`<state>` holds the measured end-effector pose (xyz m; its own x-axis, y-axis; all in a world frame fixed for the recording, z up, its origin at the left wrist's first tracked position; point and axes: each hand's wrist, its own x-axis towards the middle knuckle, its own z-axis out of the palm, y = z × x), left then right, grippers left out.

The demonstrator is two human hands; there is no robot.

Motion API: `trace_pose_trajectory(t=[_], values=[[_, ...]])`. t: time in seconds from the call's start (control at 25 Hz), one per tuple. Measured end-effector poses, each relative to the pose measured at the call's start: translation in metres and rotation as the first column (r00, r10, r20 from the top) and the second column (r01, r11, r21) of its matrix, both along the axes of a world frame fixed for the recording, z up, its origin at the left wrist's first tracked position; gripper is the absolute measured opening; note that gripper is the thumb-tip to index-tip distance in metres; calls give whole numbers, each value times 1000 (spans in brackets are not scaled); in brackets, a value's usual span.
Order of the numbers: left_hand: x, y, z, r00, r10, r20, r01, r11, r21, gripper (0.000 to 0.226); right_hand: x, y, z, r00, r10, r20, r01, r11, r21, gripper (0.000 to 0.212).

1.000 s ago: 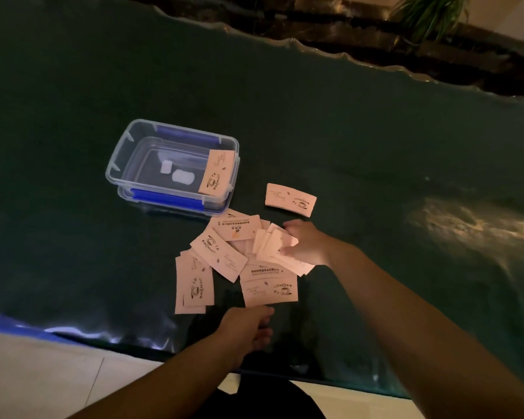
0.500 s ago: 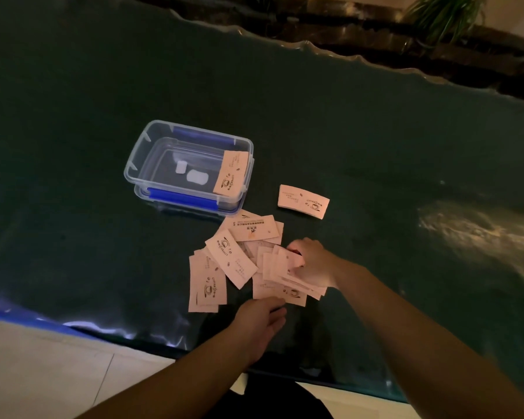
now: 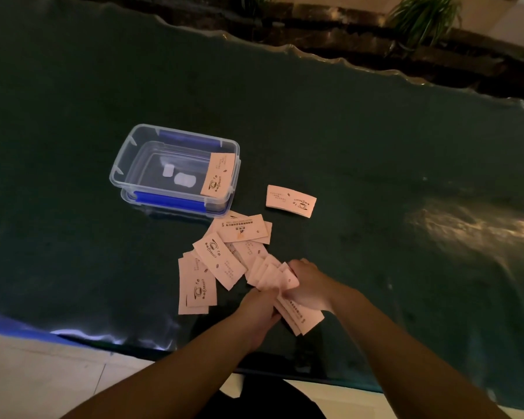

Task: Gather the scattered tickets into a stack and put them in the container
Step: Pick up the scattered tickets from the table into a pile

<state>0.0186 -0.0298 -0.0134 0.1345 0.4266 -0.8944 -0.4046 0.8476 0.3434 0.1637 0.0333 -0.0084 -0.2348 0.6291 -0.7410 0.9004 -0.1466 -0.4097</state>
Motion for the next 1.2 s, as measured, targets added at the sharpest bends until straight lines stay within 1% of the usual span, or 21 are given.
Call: trace_pose_trajectory(t=[0.16,0.24,0.28,0.36,0.4,0.44,0.48,0.52,0.56,0.6,0.64,0.72,0.76,0.8,0.84,0.88,0.92,0.96,1.0,1.08,1.2], values=[[1,10,14,977,-176,-121,175,984,-17,16,10,-7,0,967,-219,-132,210,974,-79,34],[-7,17,19,936,-305,-174,318,947,52,15,13,-9,3,925,-326,-198,307,944,-120,39],[-12,20,20,922,-335,-194,356,931,84,14,14,-9,5,895,-386,-226,362,922,-141,44],[-21,25,18,904,-335,-267,379,916,135,16,16,-5,10,847,-463,-263,436,886,-154,48],[-26,28,17,892,-318,-320,381,911,156,19,16,1,13,834,-478,-274,455,878,-147,48],[-32,31,16,861,-311,-403,409,893,185,22,16,7,16,827,-487,-280,468,873,-136,47],[-38,36,15,784,-329,-526,498,840,217,22,14,14,18,819,-497,-286,482,867,-125,47],[-46,44,14,655,-354,-668,629,745,222,26,12,21,21,806,-512,-296,500,858,-121,46],[-52,53,13,491,-359,-794,759,623,188,32,9,27,24,787,-534,-309,522,843,-129,46],[-58,65,12,319,-342,-884,861,495,119,40,7,33,25,765,-559,-321,545,827,-141,46],[-63,78,13,158,-317,-935,927,375,30,50,5,36,25,745,-580,-330,564,811,-153,45],[-67,104,15,-107,-234,-966,981,131,-140,65,0,40,24,718,-608,-338,596,788,-153,43],[-68,114,16,-217,-172,-961,975,13,-222,70,-1,39,22,703,-623,-343,614,775,-149,41],[-67,124,15,-298,-116,-948,954,-77,-290,74,-2,38,20,681,-644,-349,639,755,-147,39],[-66,131,12,-346,-101,-933,934,-126,-333,78,-3,35,18,657,-667,-351,665,732,-147,38],[-65,139,8,-371,-139,-918,926,-137,-353,84,-2,32,15,634,-693,-344,692,707,-146,38],[-65,145,3,-376,-207,-903,926,-118,-359,89,0,29,13,612,-718,-333,718,680,-147,38],[-65,150,-1,-372,-269,-888,928,-88,-362,91,2,25,10,588,-742,-322,739,655,-159,40],[-67,155,-4,-367,-300,-880,929,-68,-364,86,3,23,7,559,-766,-317,757,628,-182,41],[-68,163,-8,-366,-305,-879,929,-63,-365,73,9,18,5,465,-826,-317,796,547,-260,41],[-69,166,-5,-370,-273,-888,927,-52,-371,74,10,14,5,336,-882,-331,812,449,-373,28]])
